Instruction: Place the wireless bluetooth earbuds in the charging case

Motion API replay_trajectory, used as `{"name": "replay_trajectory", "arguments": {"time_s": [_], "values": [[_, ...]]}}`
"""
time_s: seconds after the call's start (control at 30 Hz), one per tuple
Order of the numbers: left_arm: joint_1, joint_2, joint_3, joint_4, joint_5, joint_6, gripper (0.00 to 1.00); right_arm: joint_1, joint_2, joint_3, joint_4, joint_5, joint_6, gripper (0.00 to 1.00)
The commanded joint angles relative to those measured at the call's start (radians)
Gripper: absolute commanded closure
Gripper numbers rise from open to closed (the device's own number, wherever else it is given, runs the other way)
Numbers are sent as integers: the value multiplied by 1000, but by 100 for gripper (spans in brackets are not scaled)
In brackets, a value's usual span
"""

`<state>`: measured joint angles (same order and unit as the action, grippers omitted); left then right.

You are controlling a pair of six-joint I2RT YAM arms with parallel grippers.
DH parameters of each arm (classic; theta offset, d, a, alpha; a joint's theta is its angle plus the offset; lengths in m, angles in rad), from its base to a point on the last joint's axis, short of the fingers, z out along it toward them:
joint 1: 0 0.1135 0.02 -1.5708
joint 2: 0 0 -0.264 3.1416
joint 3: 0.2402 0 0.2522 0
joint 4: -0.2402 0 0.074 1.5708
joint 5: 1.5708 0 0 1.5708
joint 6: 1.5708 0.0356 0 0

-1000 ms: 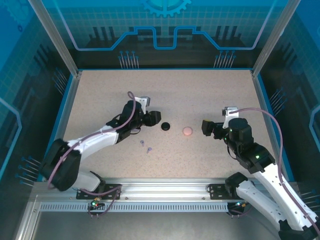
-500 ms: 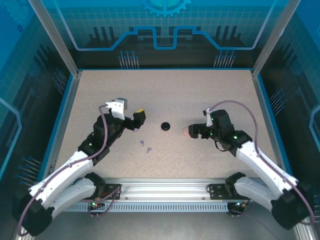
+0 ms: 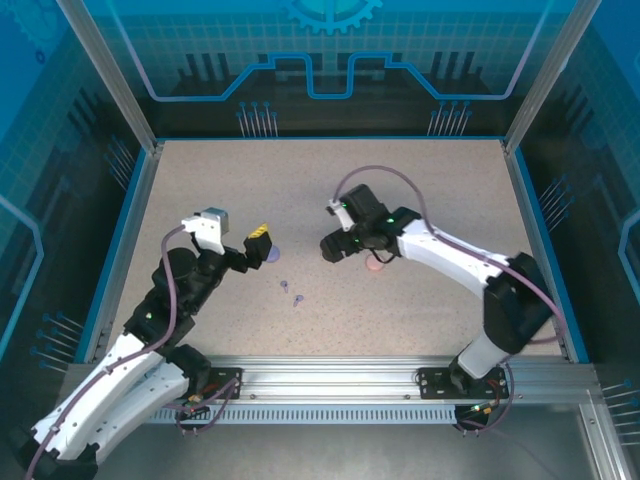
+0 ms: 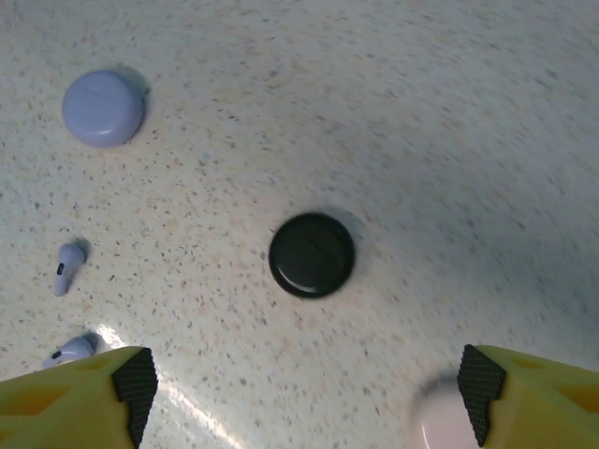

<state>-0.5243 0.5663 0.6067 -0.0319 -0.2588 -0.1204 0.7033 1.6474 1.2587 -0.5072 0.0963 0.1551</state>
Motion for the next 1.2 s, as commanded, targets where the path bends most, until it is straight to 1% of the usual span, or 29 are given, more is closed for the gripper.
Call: {"name": "replay_trajectory", "arguments": {"time_s": [0.0, 0.13, 0.27, 0.37, 0.47, 0.6, 0.83, 0.9, 0.97, 1.17], "values": [[11, -33, 52, -47, -17, 21, 1, 50, 110, 129, -70, -31, -152, 13], [10, -56, 71, -64, -3, 6, 1, 59, 250, 269, -85, -157, -316, 13], [11, -63, 90, -79, 1, 1, 1, 71, 350, 360, -82, -256, -501, 11], [11, -63, 97, -83, -1, 0, 1, 71, 416, 406, -68, -292, -639, 8], [12, -63, 98, -86, -4, 0, 1, 71, 479, 468, -74, -311, -761, 8], [11, -63, 99, -88, -14, 11, 1, 72, 550, 546, -79, -345, -877, 8], [11, -64, 99, -89, -28, 37, 1, 101, 649, 637, -102, -365, -981, 12], [10, -63, 99, -90, -33, 43, 1, 108, 673, 682, -131, -367, -988, 13], [11, -63, 101, -93, -39, 49, 1, 114, 729, 726, -161, -366, -990, 15], [11, -63, 102, -94, -38, 50, 1, 120, 806, 830, -218, -360, -970, 18]]}}
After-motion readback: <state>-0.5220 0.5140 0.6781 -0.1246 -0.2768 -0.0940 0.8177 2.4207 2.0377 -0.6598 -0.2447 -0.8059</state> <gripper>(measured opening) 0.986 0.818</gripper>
